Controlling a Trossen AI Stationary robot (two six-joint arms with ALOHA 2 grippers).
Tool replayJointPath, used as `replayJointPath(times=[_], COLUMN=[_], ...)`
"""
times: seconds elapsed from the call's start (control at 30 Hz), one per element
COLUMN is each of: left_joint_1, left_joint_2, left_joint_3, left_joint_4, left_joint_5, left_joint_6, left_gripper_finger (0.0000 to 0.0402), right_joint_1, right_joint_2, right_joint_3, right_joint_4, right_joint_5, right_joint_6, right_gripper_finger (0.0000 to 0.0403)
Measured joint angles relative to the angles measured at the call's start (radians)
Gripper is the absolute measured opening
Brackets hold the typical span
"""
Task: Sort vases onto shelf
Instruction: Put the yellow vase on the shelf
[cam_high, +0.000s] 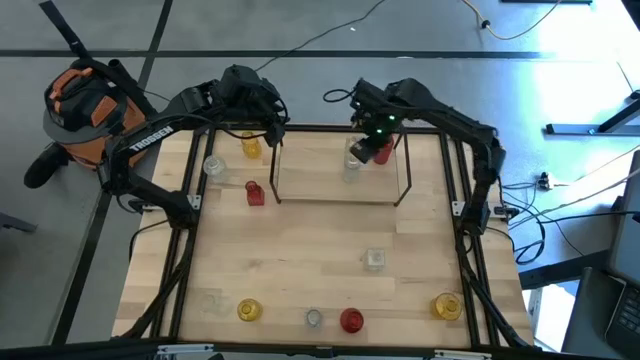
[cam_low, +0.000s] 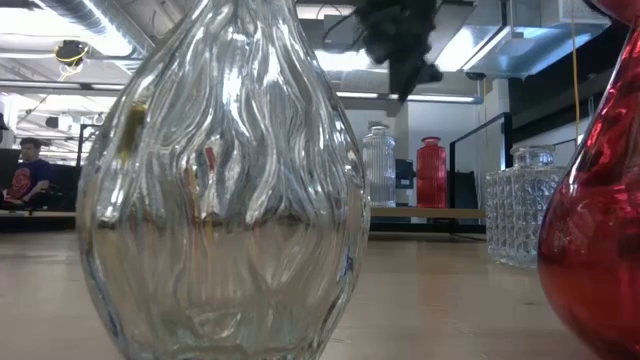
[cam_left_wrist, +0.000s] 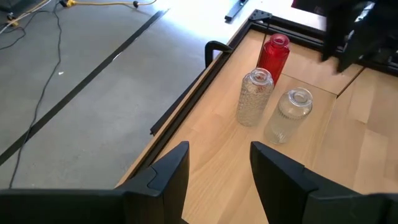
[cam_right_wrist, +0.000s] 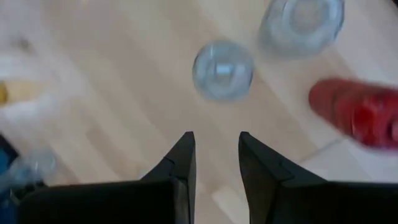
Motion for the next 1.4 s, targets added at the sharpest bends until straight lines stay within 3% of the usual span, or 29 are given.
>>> replayJointPath(times=[0.17,0.37,0.57,0.73,1.03,1.2,1.4], left_joint_1=[0.0,0.0,0.0,-0.001,-0.001,-0.001,-0.001], left_joint_2=[0.0,0.0,0.0,0.0,0.0,0.0,0.0], left_joint_3=[0.0,0.0,0.0,0.0,0.0,0.0,0.0], left_joint_4=[0.0,0.0,0.0,0.001,0.001,0.001,0.001], left_joint_5=[0.0,0.0,0.0,-0.001,-0.002,-0.003,-0.003], left_joint_6=[0.0,0.0,0.007,0.039,0.02,0.0,-0.001], left_gripper_finger=[0.0163,0.0163,0.0163,0.0163,0.0163,0.0163,0.0163], right_joint_1=[0.129,0.355,0.672,0.973,1.421,1.521,1.538], right_joint_2=[-0.148,-0.404,-0.694,-0.845,-0.836,-0.775,-0.685], right_joint_3=[-0.084,-0.379,-0.745,-0.941,-1.05,-1.067,-1.068], right_joint_4=[-0.034,-0.01,0.268,0.456,0.517,0.546,0.533], right_joint_5=[0.022,0.068,0.007,0.035,0.117,0.204,0.247], right_joint_6=[0.013,0.285,0.636,0.916,1.268,1.388,1.394], right_gripper_finger=[0.0083,0.0083,0.0083,0.0083,0.0083,0.0083,0.0083])
